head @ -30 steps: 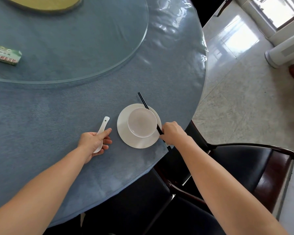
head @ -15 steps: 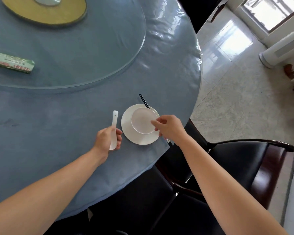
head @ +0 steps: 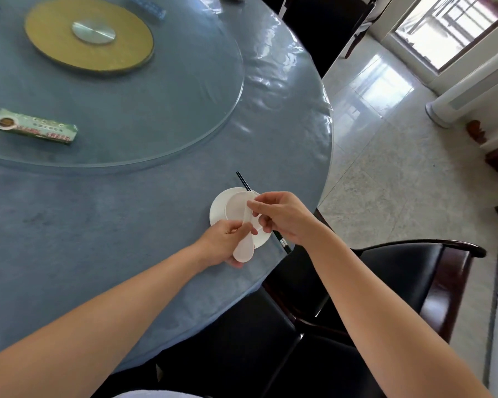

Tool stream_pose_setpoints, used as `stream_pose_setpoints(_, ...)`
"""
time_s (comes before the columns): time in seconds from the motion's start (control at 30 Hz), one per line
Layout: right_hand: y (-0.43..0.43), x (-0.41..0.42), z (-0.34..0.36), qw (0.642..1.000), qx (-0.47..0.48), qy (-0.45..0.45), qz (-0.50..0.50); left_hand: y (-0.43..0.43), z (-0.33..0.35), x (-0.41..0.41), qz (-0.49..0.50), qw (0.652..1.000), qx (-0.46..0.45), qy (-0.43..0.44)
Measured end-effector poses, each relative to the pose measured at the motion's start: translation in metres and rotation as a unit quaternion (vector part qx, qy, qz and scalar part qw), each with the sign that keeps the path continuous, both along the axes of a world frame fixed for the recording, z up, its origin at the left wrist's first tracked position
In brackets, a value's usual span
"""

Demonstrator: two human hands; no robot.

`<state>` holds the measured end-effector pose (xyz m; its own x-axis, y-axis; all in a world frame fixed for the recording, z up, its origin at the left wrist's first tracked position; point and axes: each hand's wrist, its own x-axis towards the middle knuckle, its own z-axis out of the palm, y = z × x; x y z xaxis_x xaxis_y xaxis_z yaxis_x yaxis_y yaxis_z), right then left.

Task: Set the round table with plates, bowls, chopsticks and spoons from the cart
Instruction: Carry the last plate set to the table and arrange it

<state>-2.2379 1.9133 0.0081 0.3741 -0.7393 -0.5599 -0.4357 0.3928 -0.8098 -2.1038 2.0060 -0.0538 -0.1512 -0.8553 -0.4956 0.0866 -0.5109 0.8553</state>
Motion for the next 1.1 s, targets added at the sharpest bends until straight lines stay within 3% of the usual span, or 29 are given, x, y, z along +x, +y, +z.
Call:
stream_pose_setpoints(0.13,-0.010,0.015,0.015,0.995,-0.089,0.044,0.012,-0.015,0.007,0.006,-0.029,0.995,0.002,-0.094)
stream_pose_setpoints(0.27,-0.028,0.016,0.021,0.982,-0.145,0.102,-0.061,-0.027,0.006,0.021,0.044,0.998,0.037,-0.022)
stream_pose_setpoints(0.4,-0.017,-0.003,0.016,0.980,0.032,0.074,-0.182,-0.039,-0.002,0.035,0.147,0.973,0.128,0.123)
stream_pose_setpoints(0.5,0.020,-0.008,-0.002,0.972,0.144,0.059,-0.176,-0.055,-0.007,0.038,0.206,0.947,0.160,0.189)
stream_pose_setpoints(0.6,0.055,0.005,-0.024,0.963,0.224,-0.013,-0.150,-0.071,-0.014,0.031,0.162,0.970,0.145,0.113)
stream_pose_setpoints(0.7,0.064,0.021,-0.045,0.933,0.264,-0.090,-0.226,-0.080,-0.023,0.025,0.056,0.992,0.104,-0.049)
stream_pose_setpoints(0.83,0.057,0.033,-0.065,0.894,0.276,-0.139,-0.325,-0.095,-0.034,0.026,-0.029,0.967,0.043,-0.250)
stream_pose_setpoints(0.93,0.052,0.038,-0.075,0.876,0.281,-0.152,-0.361,-0.100,-0.037,0.026,-0.059,0.953,0.009,-0.297)
stream_pose_setpoints(1.1,0.046,0.046,-0.082,0.882,0.279,-0.141,-0.354,-0.098,-0.042,0.024,-0.024,0.938,-0.029,-0.345)
